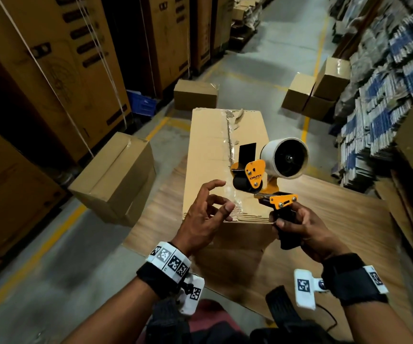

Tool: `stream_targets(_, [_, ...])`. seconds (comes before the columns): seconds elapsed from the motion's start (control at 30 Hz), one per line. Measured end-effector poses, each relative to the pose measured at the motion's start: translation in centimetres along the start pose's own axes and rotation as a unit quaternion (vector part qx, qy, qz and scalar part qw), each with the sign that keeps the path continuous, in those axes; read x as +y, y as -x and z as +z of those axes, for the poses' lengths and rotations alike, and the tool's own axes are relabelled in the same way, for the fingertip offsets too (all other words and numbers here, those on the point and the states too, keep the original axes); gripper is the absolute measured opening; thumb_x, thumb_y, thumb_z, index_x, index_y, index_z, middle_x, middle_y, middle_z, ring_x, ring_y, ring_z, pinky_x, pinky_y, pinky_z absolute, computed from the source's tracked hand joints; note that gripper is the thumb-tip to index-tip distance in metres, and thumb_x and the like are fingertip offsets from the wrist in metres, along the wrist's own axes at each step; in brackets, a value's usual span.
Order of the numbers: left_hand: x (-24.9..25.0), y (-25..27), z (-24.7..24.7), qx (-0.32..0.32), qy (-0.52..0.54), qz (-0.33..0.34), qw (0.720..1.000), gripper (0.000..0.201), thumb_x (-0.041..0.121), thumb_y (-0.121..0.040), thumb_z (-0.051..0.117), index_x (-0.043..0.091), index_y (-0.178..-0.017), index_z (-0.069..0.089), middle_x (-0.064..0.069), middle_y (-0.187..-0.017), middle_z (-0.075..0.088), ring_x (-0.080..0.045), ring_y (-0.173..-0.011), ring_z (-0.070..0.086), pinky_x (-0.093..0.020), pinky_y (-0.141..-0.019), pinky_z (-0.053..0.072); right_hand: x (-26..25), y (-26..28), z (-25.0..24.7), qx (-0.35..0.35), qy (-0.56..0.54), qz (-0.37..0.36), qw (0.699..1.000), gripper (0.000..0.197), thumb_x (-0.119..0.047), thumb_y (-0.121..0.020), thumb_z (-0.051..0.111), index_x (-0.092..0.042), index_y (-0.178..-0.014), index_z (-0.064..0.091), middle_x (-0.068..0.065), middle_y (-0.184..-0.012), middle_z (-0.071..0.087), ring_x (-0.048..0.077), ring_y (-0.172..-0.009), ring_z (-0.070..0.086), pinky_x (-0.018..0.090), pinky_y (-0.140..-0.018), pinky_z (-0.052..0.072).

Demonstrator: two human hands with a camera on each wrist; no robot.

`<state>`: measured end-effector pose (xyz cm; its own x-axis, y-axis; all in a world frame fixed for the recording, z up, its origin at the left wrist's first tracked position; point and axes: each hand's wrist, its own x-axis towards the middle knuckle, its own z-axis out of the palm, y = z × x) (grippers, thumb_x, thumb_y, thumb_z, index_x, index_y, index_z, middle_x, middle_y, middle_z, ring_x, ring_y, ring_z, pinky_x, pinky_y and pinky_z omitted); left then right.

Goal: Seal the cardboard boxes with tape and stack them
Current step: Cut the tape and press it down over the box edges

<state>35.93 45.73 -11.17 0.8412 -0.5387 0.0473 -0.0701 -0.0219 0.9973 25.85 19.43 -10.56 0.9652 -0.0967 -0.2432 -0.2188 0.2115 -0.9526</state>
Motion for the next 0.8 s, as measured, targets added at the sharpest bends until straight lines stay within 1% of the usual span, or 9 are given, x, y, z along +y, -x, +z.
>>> stream_targets(0.07, [0.2,-0.2,-0.4,-0.018,0.02,0.007,1.0,0.044,0.044,-0.099,0.065,0.032,-0.138,0.048,-0.014,-0.107,0.072,-0.03,-0.091,0.075,-0.064,-0.087,0.058,-0.1,-0.3,0.2,-0.004,0.004,0.0,1.0,0.046,-0.002,-0.083,0.07,-0.003,-0.127,0.059,0.016,-0.101,0.068,0.026,-0.079,0.066,0.032,-0.07,0.057])
stream_targets(0.13, [0.5,-0.3,-0.7,-0.031,0.048,0.013,0.998,0.033,0.03,-0.105,0.062,0.023,-0.135,0.05,-0.018,-0.105,0.073,-0.032,-0.089,0.075,-0.053,-0.083,0.061,-0.3,-0.5,0.3,-0.005,0.007,-0.003,1.0,0.044,-0.002,-0.083,0.07,-0.003,-0.126,0.06,0.016,-0.101,0.069,0.026,-0.08,0.066,0.031,-0.071,0.057])
stream_targets(0.2, [1.0,-0.3,-1.0,-0.027,0.07,0.01,0.997,0.035,0.023,-0.104,0.061,0.02,-0.137,0.049,-0.019,-0.105,0.074,-0.034,-0.086,0.074,-0.043,-0.079,0.061,-0.5,-0.7,0.5,-0.002,0.013,-0.002,1.0,0.046,-0.006,-0.083,0.077,-0.005,-0.126,0.061,0.017,-0.102,0.069,0.027,-0.082,0.066,0.032,-0.072,0.058])
stream_targets(0.27, [1.3,-0.3,-1.3,-0.025,0.084,0.003,0.996,0.041,0.022,-0.102,0.062,0.022,-0.14,0.047,-0.019,-0.107,0.075,-0.036,-0.085,0.075,-0.046,-0.079,0.061,-0.6,-0.9,0.7,0.001,0.019,0.0,1.0,0.048,-0.012,-0.08,0.082,-0.008,-0.125,0.063,0.017,-0.104,0.07,0.029,-0.084,0.065,0.033,-0.072,0.057])
stream_targets(0.37, [1.1,-0.3,-1.7,-0.048,0.1,-0.002,0.994,0.027,0.014,-0.104,0.061,0.013,-0.131,0.061,-0.02,-0.107,0.074,-0.034,-0.086,0.074,-0.058,-0.081,0.059,-0.9,-1.0,1.0,0.013,0.035,0.007,0.999,0.057,-0.032,-0.072,0.091,-0.017,-0.121,0.068,0.015,-0.107,0.071,0.028,-0.085,0.066,0.04,-0.07,0.054])
stream_targets(0.43, [1.1,-0.4,-2.1,-0.049,0.11,-0.01,0.993,0.023,0.01,-0.1,0.064,0.005,-0.123,0.069,-0.02,-0.108,0.075,-0.032,-0.088,0.074,-0.05,-0.081,0.061,-1.2,-1.0,1.3,0.015,0.046,0.008,0.999,0.069,-0.044,-0.063,0.096,-0.019,-0.121,0.068,0.016,-0.107,0.072,0.026,-0.085,0.066,0.041,-0.07,0.053])
stream_targets(0.6, [1.6,-0.6,-2.2,-0.019,0.171,-0.059,0.983,0.031,0.025,-0.099,0.066,-0.001,-0.114,0.073,-0.022,-0.107,0.077,-0.034,-0.088,0.075,-0.04,-0.078,0.06,-1.4,-1.1,1.6,0.024,0.073,0.005,0.997,0.049,-0.009,-0.08,0.076,-0.016,-0.127,0.065,0.012,-0.102,0.075,0.024,-0.087,0.067,0.035,-0.066,0.055])
stream_targets(0.7, [1.7,-1.0,-2.1,0.04,0.188,-0.125,0.973,0.025,0.017,-0.094,0.074,0.0,-0.113,0.071,-0.023,-0.099,0.078,-0.026,-0.078,0.075,-0.033,-0.071,0.06,-1.5,-1.0,2.0,0.027,0.113,0.011,0.993,0.043,-0.011,-0.079,0.077,-0.019,-0.121,0.068,0.008,-0.096,0.075,0.022,-0.076,0.065,0.037,-0.058,0.051])
stream_targets(0.8, [1.8,-1.3,-3.0,0.025,0.203,-0.218,0.954,0.042,0.008,-0.086,0.08,0.006,-0.125,0.065,-0.023,-0.1,0.077,-0.025,-0.073,0.074,-0.037,-0.074,0.061,-1.7,-0.9,2.0,0.027,0.114,0.016,0.993,0.046,-0.01,-0.078,0.077,-0.012,-0.122,0.064,0.007,-0.092,0.074,0.024,-0.068,0.058,0.036,-0.057,0.046])
